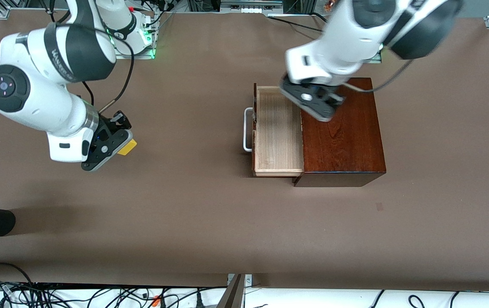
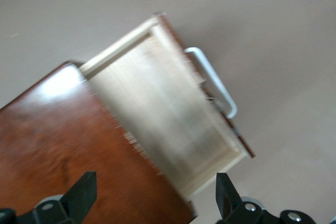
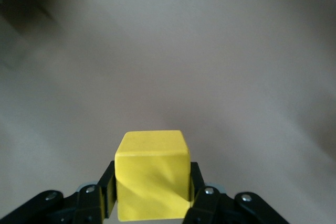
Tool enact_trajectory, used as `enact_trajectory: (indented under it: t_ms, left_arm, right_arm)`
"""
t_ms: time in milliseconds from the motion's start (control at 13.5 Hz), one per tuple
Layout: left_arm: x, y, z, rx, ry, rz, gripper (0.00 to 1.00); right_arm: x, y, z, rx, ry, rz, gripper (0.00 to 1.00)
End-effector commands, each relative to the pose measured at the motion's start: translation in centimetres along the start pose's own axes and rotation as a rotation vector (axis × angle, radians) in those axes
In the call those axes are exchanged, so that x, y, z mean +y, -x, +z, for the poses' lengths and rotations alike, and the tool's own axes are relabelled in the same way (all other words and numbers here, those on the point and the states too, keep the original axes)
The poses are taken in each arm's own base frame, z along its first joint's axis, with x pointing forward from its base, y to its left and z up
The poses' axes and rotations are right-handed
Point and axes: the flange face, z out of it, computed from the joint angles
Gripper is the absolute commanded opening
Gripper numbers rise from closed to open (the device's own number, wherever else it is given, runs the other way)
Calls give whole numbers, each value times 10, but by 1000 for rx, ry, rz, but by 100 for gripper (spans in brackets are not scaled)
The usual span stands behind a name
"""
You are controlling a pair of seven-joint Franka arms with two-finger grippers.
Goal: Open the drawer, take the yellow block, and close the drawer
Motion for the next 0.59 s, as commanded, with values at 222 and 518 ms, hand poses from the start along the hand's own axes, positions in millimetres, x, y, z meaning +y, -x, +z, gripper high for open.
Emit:
enact_trajectory:
  t_ms: [222, 518]
  left_arm:
    - [91, -52, 60, 27, 4, 425, 100]
    - [114, -68, 118, -22, -113, 676, 100]
  right_arm:
    - [33, 35, 77, 47, -15, 125, 24]
    - [67, 82, 144, 61, -19, 286, 24]
